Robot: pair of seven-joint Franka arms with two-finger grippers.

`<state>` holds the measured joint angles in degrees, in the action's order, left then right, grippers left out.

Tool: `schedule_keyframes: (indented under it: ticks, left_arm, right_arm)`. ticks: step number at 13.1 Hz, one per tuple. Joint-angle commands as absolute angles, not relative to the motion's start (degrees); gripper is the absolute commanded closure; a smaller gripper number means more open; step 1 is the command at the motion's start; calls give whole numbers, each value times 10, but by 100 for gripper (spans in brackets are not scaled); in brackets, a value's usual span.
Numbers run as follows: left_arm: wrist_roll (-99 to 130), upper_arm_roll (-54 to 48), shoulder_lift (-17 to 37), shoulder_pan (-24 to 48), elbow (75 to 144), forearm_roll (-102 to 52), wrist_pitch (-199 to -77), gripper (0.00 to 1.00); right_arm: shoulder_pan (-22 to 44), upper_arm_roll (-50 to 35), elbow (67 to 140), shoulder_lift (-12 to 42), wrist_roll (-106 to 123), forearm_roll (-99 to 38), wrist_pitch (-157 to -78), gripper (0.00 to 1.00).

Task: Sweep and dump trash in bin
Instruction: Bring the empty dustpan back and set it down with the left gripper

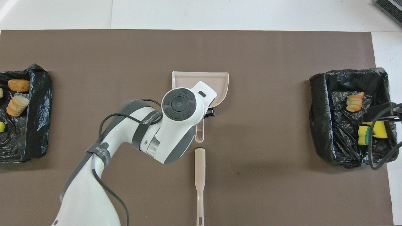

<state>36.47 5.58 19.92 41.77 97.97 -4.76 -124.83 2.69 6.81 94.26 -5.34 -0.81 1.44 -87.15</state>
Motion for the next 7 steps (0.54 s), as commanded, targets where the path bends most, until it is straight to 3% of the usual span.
schedule_keyframes:
  ticks: [1,7]
  left_arm:
    - [360,57,162,370,979,-58,-1208,0]
    - [252,58,134,222,925,-55,-1095,0]
  right_arm:
    - [21,68,958,-65,4,11,-874,0]
    - [21,69,960,-62,3,14,-882,0]
